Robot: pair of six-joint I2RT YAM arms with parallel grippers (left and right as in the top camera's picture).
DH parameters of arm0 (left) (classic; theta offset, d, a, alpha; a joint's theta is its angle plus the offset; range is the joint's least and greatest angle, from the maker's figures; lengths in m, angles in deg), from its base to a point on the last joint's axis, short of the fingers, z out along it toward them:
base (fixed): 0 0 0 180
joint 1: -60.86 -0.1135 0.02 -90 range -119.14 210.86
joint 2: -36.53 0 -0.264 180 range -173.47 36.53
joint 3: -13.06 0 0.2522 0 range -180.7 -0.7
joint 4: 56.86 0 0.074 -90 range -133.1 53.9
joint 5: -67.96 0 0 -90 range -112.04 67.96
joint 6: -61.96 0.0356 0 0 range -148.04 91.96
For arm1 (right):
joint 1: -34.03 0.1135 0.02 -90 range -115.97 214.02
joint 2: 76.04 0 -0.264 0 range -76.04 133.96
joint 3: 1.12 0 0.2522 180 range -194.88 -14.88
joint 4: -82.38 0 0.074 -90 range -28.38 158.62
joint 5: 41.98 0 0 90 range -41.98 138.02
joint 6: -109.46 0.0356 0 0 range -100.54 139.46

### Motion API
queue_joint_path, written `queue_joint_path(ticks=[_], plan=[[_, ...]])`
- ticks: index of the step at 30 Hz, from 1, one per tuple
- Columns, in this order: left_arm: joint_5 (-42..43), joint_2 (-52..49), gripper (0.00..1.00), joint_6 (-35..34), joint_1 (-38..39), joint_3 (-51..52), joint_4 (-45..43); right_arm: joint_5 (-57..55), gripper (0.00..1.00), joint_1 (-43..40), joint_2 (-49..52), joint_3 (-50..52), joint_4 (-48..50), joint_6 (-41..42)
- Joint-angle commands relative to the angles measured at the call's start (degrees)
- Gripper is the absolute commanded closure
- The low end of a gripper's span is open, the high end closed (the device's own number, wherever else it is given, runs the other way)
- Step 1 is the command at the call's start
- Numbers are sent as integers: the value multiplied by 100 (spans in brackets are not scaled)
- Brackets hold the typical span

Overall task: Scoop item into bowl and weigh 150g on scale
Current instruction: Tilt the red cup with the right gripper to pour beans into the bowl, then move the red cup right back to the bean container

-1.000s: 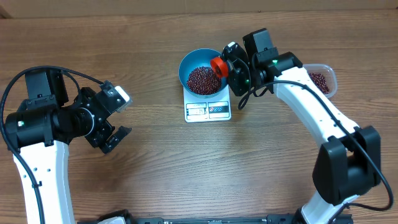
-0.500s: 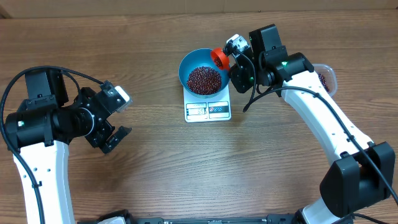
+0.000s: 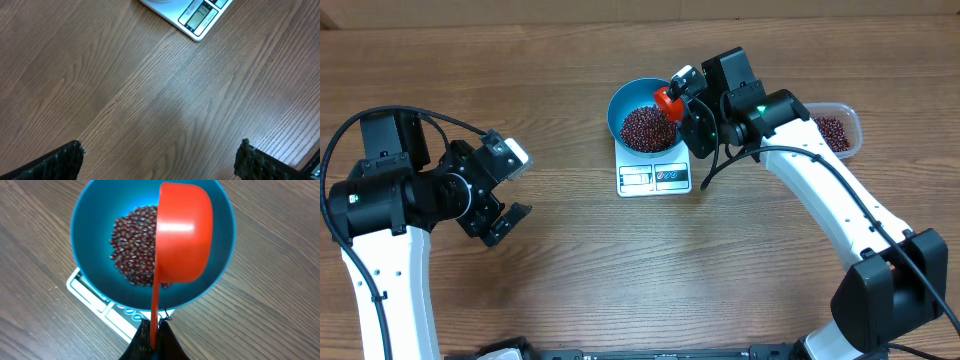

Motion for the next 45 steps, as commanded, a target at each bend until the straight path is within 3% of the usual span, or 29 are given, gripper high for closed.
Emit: queue_joint_path(ticks=[1,15,22,27,34,45], plan=[[-37,-9,1,197,0,-13,13,278,96,-22,-173,-195,70,-22],[-37,-9,0,197,0,-13,13,614,96,15,-173,-195,282,-146],[-37,-9,0,197,0,-13,13,-1165,96,-55,-463,-201,417,-129],[-37,-9,0,197,0,-13,15,-2155,96,-789,-1093,-201,133,48],[-37,-9,0,197,0,-13,15,-2166,96,-2144,-1069,-120,-1075,308],[-37,-9,0,197,0,-13,13,-1998,96,-2627,-973,796,-944,310]])
